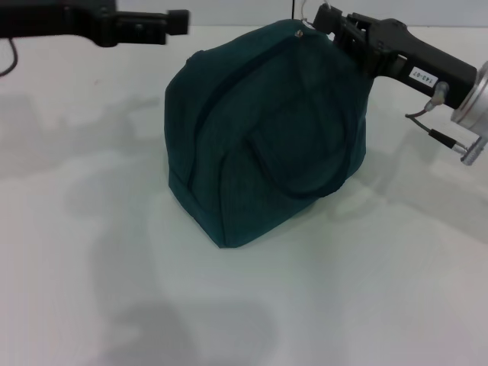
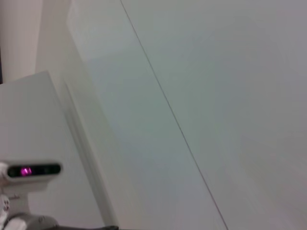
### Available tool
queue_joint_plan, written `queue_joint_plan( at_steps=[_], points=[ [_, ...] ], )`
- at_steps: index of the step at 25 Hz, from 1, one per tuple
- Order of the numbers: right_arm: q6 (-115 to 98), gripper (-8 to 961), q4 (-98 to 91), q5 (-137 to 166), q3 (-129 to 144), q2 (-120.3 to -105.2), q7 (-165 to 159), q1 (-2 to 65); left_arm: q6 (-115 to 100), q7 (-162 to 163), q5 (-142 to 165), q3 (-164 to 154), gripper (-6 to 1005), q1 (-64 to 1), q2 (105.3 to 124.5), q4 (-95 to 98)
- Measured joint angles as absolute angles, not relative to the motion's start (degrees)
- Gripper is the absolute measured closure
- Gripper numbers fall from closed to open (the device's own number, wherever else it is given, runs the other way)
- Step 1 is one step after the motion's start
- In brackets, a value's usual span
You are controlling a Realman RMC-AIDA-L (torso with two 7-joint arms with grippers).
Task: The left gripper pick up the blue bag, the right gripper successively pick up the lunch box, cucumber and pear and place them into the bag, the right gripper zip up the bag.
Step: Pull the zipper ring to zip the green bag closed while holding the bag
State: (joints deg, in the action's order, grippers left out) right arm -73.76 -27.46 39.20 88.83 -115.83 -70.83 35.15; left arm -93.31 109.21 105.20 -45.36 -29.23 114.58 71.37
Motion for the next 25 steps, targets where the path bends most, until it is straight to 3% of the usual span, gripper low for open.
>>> queue_joint_plan(
  at_steps=[8, 18, 25],
  points=[
    [-74.56, 952, -27.26, 39.20, 87.78, -115.82, -70.74, 34.41, -93.35, 126.15, 114.03, -56.79, 119, -31.01, 116.21, 87.44],
    [-75.54, 952, -27.11, 39.20, 87.18, -115.83, -70.25, 33.92, -92.10, 131.01, 116.96, -60.01, 129, -31.59, 119.23, 88.60],
    [-76.20, 952, -26.83, 39.20, 87.18, -115.83, -70.14, 33.99, -84.82, 130.93, 121.47, -66.66, 133, -30.33, 119.48, 87.87]
  ],
)
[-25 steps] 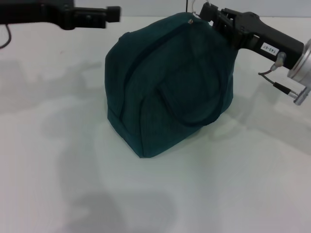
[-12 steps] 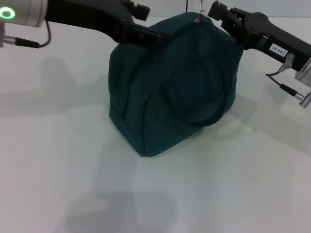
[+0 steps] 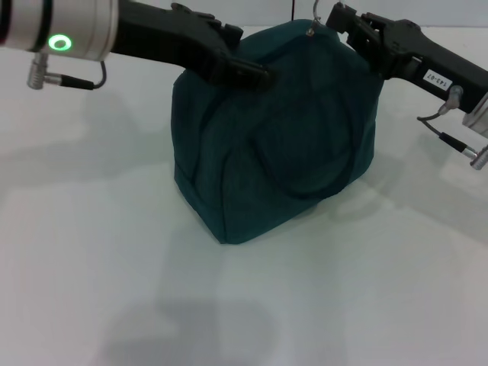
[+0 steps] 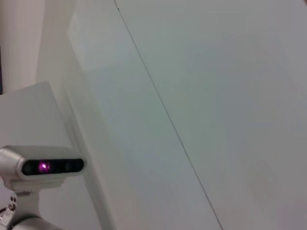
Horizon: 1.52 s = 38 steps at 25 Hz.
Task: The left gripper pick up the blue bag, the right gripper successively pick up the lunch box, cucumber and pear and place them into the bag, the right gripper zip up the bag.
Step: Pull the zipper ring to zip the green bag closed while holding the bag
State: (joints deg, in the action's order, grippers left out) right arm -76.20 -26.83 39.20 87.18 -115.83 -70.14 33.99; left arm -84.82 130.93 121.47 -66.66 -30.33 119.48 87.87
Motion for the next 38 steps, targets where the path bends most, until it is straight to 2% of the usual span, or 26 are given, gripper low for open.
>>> queue_joint_plan(
  at_steps=[13, 19, 27, 32, 38],
  points=[
    [-76.24, 953, -26.77, 39.20, 86.73, -115.83, -69.86, 34.00, -79.20, 128.69, 121.34, -68.89, 139, -27.79, 119.61, 87.83],
    [-76.00, 953, -26.71, 39.20, 86.49, -115.84, -69.61, 34.20, -78.74, 125.65, 119.68, -70.11, 208, -26.70, 119.70, 87.11],
    [-75.79, 953, -26.62, 39.20, 86.48, -115.78, -69.54, 34.35, -78.07, 122.79, 119.65, -71.88, 372, -26.40, 119.71, 86.64],
    [-75.71, 952, -26.62, 39.20, 86.16, -115.75, -69.52, 34.37, -77.71, 121.64, 119.63, -72.57, 368, -26.38, 119.71, 86.20],
    [-75.65, 952, -25.99, 39.20, 85.80, -115.75, -69.51, 34.63, -77.64, 119.30, 119.92, -73.57, 486, -26.67, 119.64, 85.06]
  ],
)
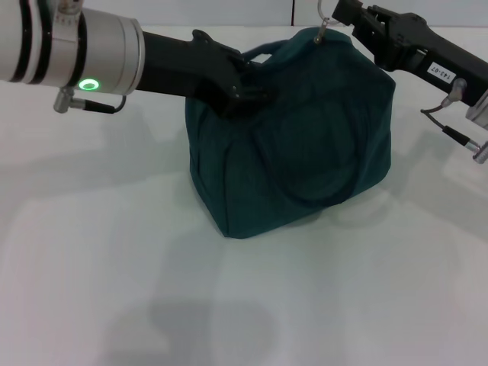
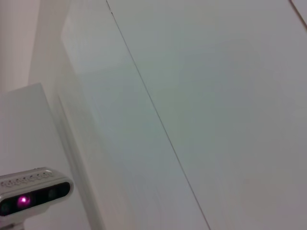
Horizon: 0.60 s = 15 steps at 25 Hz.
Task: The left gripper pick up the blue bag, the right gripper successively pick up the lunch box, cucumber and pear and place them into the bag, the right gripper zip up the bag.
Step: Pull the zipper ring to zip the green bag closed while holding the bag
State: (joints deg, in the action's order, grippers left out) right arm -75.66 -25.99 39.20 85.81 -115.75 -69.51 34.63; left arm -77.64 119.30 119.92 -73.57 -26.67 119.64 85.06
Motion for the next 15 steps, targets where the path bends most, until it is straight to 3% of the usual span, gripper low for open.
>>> queue_joint_plan(
  at_steps=[5, 11, 15],
  points=[
    [-75.66, 952, -25.86, 39.11, 85.69, -115.77, -69.51, 34.47, -76.71, 118.09, 119.13, -73.98, 719, -26.41, 119.66, 85.01],
    [-76.02, 952, -23.55, 36.45, 85.69, -115.91, -69.65, 34.19, -75.51, 117.76, 118.71, -74.01, 847, -26.31, 119.69, 84.99],
    [-76.62, 952, -21.02, 32.85, 85.70, -115.78, -69.99, 33.79, -75.42, 117.65, 118.43, -74.02, 867, -26.24, 119.71, 85.19]
  ],
)
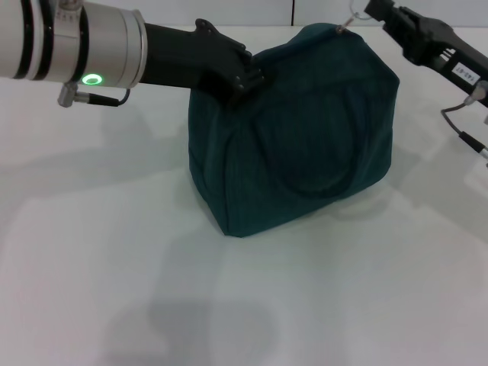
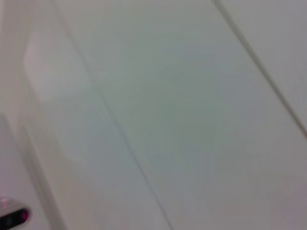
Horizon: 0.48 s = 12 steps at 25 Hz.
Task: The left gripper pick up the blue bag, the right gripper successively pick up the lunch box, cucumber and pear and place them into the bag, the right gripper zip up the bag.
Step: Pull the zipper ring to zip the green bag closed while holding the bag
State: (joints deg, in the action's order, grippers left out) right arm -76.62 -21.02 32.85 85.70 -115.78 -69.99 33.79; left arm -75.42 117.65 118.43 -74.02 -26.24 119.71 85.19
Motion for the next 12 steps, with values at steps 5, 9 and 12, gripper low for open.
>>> queue_joint_plan(
  at_steps=[5, 9, 12],
  points=[
    [-78.40, 953, -19.07, 30.37, 85.68, -115.74, -71.49, 33.55, -75.41, 117.60, 115.93, -73.83, 896, -26.18, 119.71, 85.46],
    [-79.17, 953, -18.48, 29.17, 85.69, -115.88, -73.46, 33.15, -75.41, 116.87, 114.90, -73.86, 928, -26.07, 119.71, 86.10],
    [-79.29, 953, -17.67, 26.57, 85.69, -115.98, -76.69, 32.28, -75.40, 116.29, 113.84, -73.90, 930, -25.74, 119.71, 86.67]
  ],
)
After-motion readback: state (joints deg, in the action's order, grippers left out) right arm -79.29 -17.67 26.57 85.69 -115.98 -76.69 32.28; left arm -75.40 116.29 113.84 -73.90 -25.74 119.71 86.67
